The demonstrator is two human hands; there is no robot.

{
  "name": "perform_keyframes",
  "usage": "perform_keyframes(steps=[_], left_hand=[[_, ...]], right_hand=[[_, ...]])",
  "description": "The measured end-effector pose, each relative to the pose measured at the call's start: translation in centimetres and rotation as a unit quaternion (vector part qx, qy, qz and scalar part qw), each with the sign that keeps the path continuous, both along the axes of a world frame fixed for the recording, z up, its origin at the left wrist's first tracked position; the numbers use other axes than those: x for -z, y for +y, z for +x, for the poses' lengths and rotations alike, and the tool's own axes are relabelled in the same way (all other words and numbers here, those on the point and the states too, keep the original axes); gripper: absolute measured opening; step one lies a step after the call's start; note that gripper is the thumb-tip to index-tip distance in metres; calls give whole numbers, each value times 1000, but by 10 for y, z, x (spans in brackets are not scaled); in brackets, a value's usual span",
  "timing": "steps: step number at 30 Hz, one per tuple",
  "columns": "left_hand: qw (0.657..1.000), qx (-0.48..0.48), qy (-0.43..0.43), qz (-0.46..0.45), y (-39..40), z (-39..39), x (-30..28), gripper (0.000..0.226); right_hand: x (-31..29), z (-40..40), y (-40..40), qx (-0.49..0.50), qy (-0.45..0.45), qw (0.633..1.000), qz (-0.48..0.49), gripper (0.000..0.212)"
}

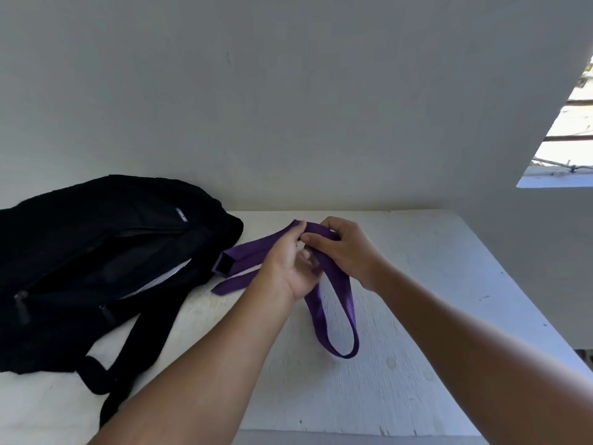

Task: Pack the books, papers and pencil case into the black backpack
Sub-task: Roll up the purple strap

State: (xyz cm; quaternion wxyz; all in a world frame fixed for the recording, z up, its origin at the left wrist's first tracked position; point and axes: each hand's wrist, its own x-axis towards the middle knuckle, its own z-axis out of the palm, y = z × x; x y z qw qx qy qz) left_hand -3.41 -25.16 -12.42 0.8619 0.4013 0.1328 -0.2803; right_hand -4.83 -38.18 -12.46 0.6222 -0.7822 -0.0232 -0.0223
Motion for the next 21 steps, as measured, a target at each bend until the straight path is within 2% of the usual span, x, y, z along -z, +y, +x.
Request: perform_keyframes(steps=[4, 6, 8, 11, 14, 15, 16, 18, 19, 21], left_hand=[[992, -114, -54, -7, 7, 22, -16, 36], [981, -177, -85, 3, 15, 34, -18, 38], [967, -233, -100, 5, 21, 39, -23, 35], [950, -286, -125, 5, 25, 41, -31, 28], [936, -331, -121, -5, 19, 36, -38, 26], [932, -342, -119, -14, 18, 36, -40, 26], [929, -350, -120, -20, 17, 36, -42, 25], [924, -359, -125, -26, 20, 39, -48, 21], [924, -361, -125, -28, 23, 41, -50, 21], [922, -364, -126, -27, 29, 44, -52, 26]], right_hand=[[-2, -8, -6, -76, 91, 993, 23, 29], [-2, -10, -10, -106, 103, 989, 20, 27], [-3, -11, -12, -95, 93, 991, 19, 18], [-5, -8, -13, -8, -7, 996, -91, 11], [-3, -2, -12, 95, -159, 963, -196, 12], [-4, -2, -11, 95, -170, 960, -200, 14], [-5, -3, -10, 76, -146, 969, -184, 15], [-8, -7, -7, 4, -29, 996, -89, 25], [-9, -10, -8, -37, 41, 998, -27, 27], [-8, -15, -14, -119, 155, 979, 54, 25]])
